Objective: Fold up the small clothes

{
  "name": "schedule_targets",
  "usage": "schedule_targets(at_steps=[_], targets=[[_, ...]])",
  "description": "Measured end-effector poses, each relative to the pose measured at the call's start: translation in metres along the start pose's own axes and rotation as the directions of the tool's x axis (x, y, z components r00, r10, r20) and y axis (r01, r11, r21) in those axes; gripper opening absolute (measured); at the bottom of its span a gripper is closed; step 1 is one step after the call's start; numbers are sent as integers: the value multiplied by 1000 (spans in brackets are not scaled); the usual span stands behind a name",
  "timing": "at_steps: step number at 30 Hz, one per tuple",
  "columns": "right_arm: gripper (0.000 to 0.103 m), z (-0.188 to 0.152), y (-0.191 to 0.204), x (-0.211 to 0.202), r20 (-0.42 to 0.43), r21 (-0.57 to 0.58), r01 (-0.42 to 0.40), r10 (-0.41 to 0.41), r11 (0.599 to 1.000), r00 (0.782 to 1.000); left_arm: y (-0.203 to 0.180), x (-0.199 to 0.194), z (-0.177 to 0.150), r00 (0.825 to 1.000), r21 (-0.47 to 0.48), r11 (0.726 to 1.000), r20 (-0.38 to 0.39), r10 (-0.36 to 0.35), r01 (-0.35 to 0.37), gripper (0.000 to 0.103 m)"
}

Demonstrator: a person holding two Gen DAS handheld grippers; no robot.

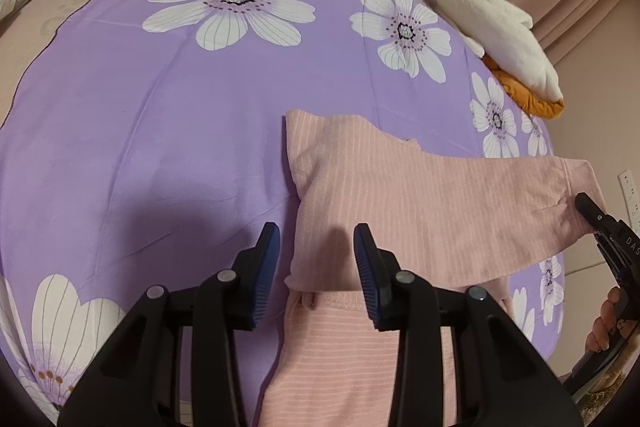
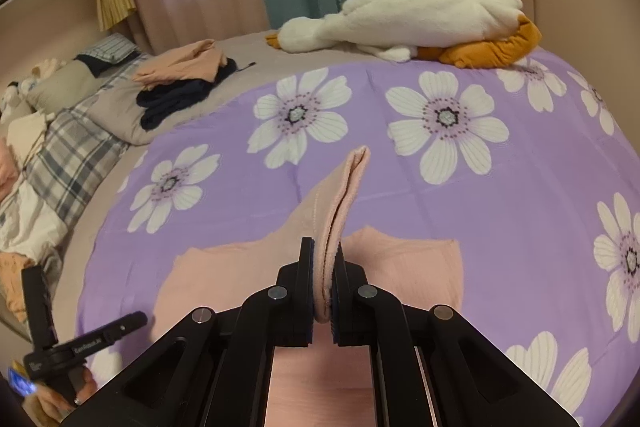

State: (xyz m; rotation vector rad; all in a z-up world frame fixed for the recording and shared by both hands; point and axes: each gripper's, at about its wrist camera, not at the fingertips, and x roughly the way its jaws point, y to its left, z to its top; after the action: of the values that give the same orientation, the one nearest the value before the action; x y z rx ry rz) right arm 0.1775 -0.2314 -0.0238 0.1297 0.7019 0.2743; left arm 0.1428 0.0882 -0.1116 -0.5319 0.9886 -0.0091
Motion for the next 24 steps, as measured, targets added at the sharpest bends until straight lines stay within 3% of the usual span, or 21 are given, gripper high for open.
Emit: schedule_targets(at_steps=[10,24], targets=[[7,-8,-26,17,-53,46,30,-27,999,998,-6,26,6,999,18,999,-40,36,-36,30],[7,-28,-58,50,-154,92,99,-84,991,984,-8,56,1,990,56,994,-97,104,-98,31]])
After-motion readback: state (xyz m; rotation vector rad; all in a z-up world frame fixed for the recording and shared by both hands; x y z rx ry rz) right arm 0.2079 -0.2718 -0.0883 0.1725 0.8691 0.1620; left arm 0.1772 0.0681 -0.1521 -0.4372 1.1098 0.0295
